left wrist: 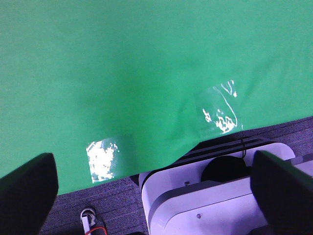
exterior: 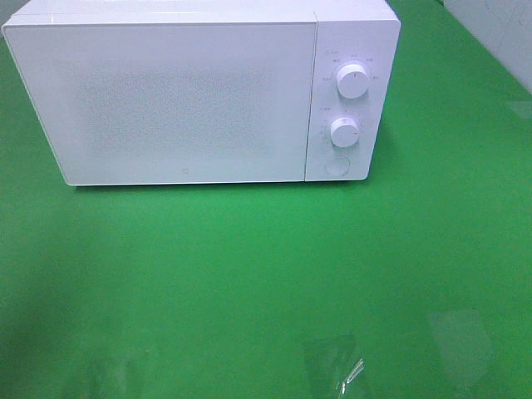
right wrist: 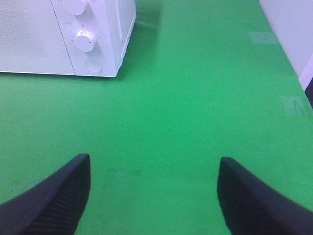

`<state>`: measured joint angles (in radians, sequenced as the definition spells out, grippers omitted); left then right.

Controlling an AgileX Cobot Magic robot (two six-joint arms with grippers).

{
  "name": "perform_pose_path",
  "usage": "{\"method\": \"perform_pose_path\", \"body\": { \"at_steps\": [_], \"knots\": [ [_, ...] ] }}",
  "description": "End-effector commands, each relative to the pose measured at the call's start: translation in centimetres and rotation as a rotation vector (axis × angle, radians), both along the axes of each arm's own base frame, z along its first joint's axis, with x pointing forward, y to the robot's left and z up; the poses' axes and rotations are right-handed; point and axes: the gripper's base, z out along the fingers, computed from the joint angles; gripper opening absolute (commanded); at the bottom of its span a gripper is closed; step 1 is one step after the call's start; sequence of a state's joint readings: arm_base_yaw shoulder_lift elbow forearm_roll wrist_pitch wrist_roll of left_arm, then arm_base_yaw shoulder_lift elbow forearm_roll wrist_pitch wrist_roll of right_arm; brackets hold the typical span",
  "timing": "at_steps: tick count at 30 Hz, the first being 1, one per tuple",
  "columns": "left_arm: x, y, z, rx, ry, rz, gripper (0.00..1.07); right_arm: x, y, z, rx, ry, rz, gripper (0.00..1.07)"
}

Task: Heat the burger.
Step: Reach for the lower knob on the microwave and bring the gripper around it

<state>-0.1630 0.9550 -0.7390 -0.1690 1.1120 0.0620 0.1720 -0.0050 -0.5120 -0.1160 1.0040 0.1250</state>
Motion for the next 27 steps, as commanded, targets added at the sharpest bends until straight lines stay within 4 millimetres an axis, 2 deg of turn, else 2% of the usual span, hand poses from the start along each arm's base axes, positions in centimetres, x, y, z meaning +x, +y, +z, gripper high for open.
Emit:
{"method": "perform_pose_path", "body": {
  "at_steps": [1,2,3,4,5,6,9,11,17,27],
  "knots": [
    [-2.4,0.3,-0.6,-0.002,-0.05,-0.037,1.0,-0.4,-0.1,-0.1,0.0,-0.021,-0.008,0.72],
    [-2.4,0.3,-0.6,-0.002,-0.05,-0.037,1.0,-0.4,-0.1,-0.1,0.0,-0.021,-0.008,0.72],
    [-3.5,0.5,-0.9,0.003,-0.075,-0.061,1.0,-0.4,-0.1,-0.1,0.0,-0.021,-0.008,0.72],
    [-3.5,0.5,-0.9,0.003,-0.075,-0.061,1.0,-0.4,-0.1,-0.1,0.0,-0.021,-0.008,0.72],
    [-4.5,0.7,-1.2,0.008,-0.095,-0.083,1.0,-0.4,-0.1,-0.1,0.0,-0.021,-0.008,0.72],
    [-4.5,0.7,-1.2,0.008,-0.095,-0.083,1.0,-0.4,-0.1,-0.1,0.0,-0.021,-0.008,0.72],
    [-6.4,1.0,-2.0,0.013,-0.132,-0.11,1.0,-0.4,-0.1,-0.1,0.0,-0.021,-0.008,0.72],
    [-7.0,1.0,-1.7,0.003,-0.19,-0.113,1.0,-0.4,-0.1,-0.1,0.0,-0.021,-0.008,0.72],
    [-8.4,1.3,-1.1,0.056,-0.343,-0.227,1.0,-0.4,-0.1,-0.1,0.0,-0.021,-0.008,0.72],
    [-9.5,1.2,-0.8,-0.01,-0.443,-0.181,1.0,-0.4,-0.1,-0.1,0.0,-0.021,-0.008,0.72]
  ]
}}
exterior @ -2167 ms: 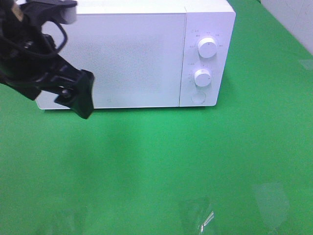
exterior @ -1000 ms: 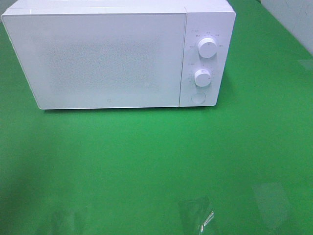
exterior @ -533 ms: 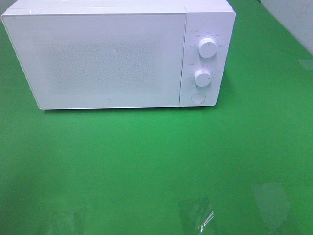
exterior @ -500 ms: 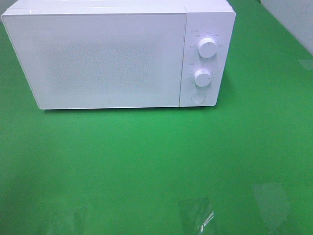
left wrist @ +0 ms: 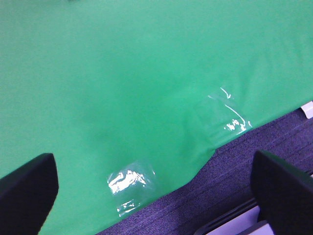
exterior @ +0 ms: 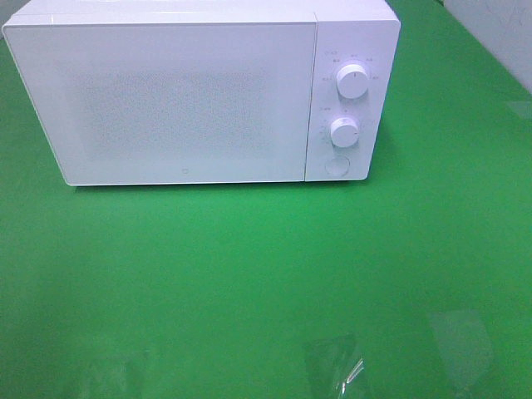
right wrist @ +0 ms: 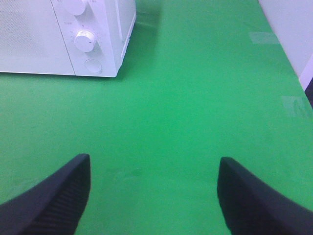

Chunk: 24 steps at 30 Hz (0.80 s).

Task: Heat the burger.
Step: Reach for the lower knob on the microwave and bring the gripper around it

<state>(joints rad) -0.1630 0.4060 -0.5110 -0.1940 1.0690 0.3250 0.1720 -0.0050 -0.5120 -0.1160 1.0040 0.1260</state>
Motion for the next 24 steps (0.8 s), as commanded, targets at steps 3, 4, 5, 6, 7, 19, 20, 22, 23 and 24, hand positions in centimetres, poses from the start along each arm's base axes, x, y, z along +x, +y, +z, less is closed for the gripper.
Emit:
{"method": "perform_pose_path", "body": {
  "at_steps": [3,4,5,6,7,19,20,22,23,24],
  "knots": [
    [-0.7,-0.3,0.5,-0.144,-0.058,0.067,1.0,-0.4,-0.1,-0.1,-0.001,-0.021,-0.008,0.72],
    [-1.1,-0.3,0.7,-0.151,-0.083,0.066,1.0,-0.4,-0.1,-0.1,-0.001,-0.021,-0.008,0.72],
    [-1.1,-0.3,0.7,-0.151,-0.083,0.066,1.0,-0.4,-0.1,-0.1,-0.001,-0.021,-0.008,0.72],
    [-1.5,-0.2,0.8,-0.157,-0.112,0.064,1.0,-0.4,-0.1,-0.1,-0.001,-0.021,-0.008,0.72],
    [-1.5,-0.2,0.8,-0.157,-0.112,0.064,1.0,-0.4,-0.1,-0.1,-0.001,-0.021,-0.008,0.72],
    [-4.9,0.5,1.3,-0.162,-0.369,0.26,1.0,-0.4,-0.1,-0.1,-0.001,-0.021,-0.008,0.72],
    [-4.9,0.5,1.3,-0.162,-0.369,0.26,1.0,-0.4,-0.1,-0.1,-0.001,-0.021,-0.008,0.72],
    [-5.5,0.4,1.3,-0.158,-0.416,0.281,1.0,-0.4,-0.1,-0.1,-0.001,-0.021,-0.008,0.72],
    [-6.2,0.4,1.3,-0.157,-0.455,0.284,1.0,-0.4,-0.1,-0.1,-0.001,-0.021,-0.008,0.72],
    [-6.2,0.4,1.3,-0.157,-0.455,0.284,1.0,-0.4,-0.1,-0.1,-0.001,-0.021,-0.008,0.72]
  ]
}}
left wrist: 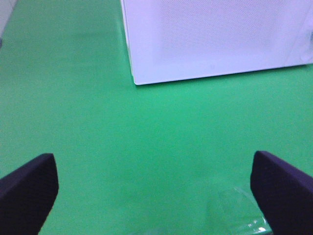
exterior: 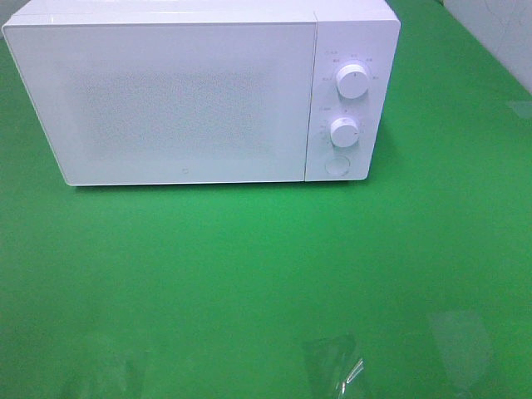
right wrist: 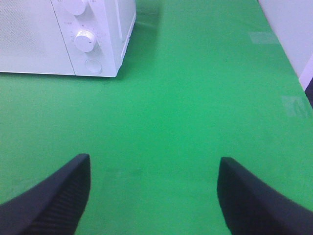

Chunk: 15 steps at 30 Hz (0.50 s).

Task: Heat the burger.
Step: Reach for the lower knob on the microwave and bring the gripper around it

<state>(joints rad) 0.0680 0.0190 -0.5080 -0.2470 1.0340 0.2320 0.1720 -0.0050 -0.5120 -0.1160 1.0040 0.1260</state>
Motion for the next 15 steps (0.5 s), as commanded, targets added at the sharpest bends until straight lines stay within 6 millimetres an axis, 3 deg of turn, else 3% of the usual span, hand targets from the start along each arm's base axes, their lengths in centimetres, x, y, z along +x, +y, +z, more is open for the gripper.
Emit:
{"method": "perform_pose_path", "body": {
  "at_steps": [1,15],
  "knots": [
    [-0.64,-0.09,0.02,-0.009,-0.05,0.014,1.0,-0.37,-0.07,-0.08,-0.001,-0.021,-0.008,0.72],
    [-0.26,0.78,-0.24,0.028,-0.008,0.099,1.0,-0.29,-0.03,-0.08,0.002,-0.016,-0.006,0.72]
  ]
}}
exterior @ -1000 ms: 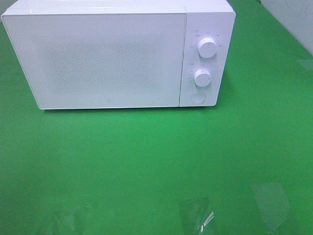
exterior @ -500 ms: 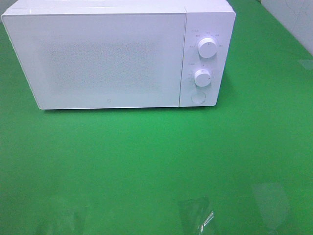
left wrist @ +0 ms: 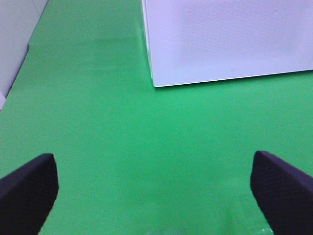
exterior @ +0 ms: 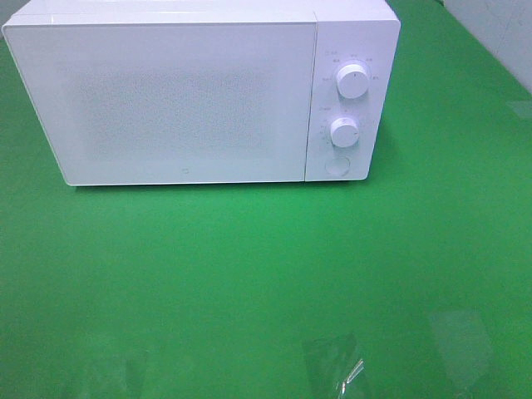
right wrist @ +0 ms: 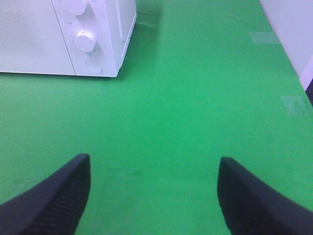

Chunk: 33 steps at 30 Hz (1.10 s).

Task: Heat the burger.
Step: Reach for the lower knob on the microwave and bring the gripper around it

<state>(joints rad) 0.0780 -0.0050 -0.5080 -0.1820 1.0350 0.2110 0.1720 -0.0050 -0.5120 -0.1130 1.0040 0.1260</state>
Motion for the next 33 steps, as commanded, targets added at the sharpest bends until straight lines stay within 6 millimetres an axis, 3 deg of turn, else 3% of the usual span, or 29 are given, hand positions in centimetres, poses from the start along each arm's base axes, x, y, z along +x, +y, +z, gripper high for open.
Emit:
{"method": "perform_pose_path", "body": {
  "at_steps": [1,33],
  "knots": [
    [0.14,0.61,-0.36,-0.016,0.022,0.083,1.0,-0.29,-0.05,-0.08,-0.001,-0.016,-0.008,0.72],
    [0.18,0.74,-0.38,-0.039,0.025,0.108,1.0,-0.29,-0.05,0.69,0.003,-0.06,-0.005,0.72]
  ]
}}
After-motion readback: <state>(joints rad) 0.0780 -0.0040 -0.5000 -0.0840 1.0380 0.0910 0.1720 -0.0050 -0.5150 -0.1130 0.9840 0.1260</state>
